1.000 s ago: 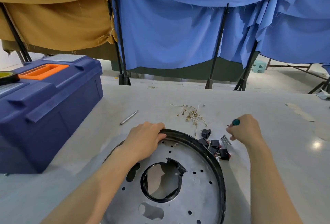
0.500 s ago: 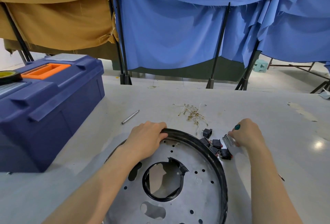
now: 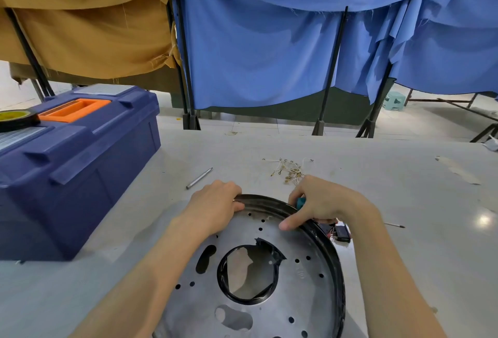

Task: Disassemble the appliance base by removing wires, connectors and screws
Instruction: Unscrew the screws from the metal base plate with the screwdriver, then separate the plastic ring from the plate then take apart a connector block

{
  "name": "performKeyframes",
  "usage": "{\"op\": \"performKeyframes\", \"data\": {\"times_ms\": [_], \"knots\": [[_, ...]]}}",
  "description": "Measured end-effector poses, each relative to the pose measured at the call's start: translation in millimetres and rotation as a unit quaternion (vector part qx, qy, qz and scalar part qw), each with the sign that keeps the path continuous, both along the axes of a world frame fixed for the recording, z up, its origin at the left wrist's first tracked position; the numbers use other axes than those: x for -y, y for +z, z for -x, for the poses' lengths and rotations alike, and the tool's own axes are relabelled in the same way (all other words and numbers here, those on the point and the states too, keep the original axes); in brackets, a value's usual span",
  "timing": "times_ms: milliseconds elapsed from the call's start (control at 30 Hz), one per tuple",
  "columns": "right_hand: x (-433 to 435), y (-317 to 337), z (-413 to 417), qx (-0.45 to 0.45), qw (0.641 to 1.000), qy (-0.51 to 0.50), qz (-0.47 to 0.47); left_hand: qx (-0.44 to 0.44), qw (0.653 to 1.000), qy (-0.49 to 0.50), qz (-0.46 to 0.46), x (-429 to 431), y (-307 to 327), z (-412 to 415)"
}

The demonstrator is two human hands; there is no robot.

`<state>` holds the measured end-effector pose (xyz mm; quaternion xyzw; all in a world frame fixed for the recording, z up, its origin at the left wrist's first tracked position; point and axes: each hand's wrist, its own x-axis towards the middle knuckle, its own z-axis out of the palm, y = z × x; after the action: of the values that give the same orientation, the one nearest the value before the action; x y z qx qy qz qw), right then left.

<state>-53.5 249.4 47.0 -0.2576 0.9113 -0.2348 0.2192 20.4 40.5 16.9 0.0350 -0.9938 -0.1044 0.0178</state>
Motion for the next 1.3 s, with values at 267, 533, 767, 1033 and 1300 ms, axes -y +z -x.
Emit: {"op": "performKeyframes", "data": {"times_ms": [267,533,767,1033,1300], "knots": [[3.1,-0.8,1.1,-0.084,0.995,0.04,0.023,-0.034,0.998,0.025,-0.046,3.5,10.2,-0.3],[-20.5,5.9,9.9,-0.083,0.991,-0.035,0.1,-0.081,0.989,0.065,-0.105,18.8,32.3,-7.6],[-33.6,4.0,21.6,-0.087,0.925,-0.261,0.263,-0.233,0.945,0.148,-0.174,27.1,43.8,-7.5],[-3.5,-4.2,20.2,-0.157,0.843,-0.38,0.345,-0.128,0.842,0.222,-0.474,20.2,32.2,-1.0],[19.4,-8.1,11.0,-0.101,0.854,-0.348,0.374,-0.158,0.721,0.303,-0.603,26.0,19.1,-1.8]]}}
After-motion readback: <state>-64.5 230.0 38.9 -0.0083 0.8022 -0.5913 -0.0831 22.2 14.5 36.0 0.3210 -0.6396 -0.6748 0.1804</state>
